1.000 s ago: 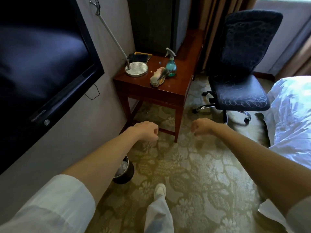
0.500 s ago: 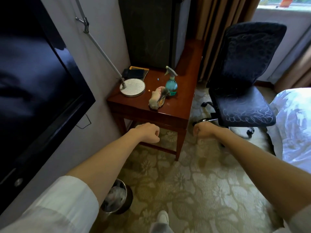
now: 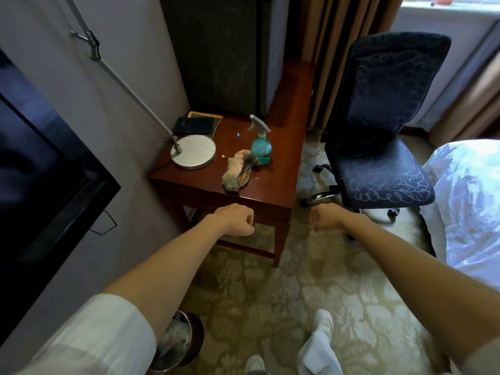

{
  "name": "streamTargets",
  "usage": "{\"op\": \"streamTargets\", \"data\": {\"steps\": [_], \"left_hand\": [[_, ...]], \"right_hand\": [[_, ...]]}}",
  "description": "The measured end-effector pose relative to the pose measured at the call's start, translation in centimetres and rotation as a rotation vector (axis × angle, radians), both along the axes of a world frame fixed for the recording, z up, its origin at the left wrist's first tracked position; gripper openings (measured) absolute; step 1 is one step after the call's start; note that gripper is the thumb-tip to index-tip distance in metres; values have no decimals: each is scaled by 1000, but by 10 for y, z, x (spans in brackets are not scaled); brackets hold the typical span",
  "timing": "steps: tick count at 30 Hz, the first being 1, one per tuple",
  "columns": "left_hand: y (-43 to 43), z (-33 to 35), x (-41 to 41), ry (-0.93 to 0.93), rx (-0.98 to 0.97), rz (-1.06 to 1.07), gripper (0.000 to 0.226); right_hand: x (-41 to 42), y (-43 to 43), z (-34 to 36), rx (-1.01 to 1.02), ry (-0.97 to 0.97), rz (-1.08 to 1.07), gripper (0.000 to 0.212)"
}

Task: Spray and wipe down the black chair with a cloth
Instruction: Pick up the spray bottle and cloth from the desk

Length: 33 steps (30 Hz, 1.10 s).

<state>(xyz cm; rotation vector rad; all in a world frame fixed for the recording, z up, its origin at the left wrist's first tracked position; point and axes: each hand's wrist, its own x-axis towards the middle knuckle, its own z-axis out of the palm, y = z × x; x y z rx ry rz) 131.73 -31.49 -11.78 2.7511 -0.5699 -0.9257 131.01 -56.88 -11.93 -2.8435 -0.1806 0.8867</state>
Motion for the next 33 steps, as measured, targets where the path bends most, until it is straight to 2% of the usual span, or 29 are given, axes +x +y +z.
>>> {"op": "streamTargets", "data": {"steps": [9, 14, 20, 27, 33], "left_hand": [[-49, -18, 53, 11, -23, 73, 11], [-88, -19, 90, -46, -4, 106, 18], [-129, -20, 136, -163, 7, 178, 15], [-147, -34, 150, -301, -35, 387, 10], [-127, -47, 164, -427, -115, 670, 29]], "right_hand": [[72, -54, -9, 6, 24, 65, 23], [122, -100, -1, -24, 12, 131, 21], [179, -144, 10, -37, -48, 161, 23], [222, -147, 1, -28, -37, 276, 25], [248, -104, -12, 2, -11, 375, 30]]}}
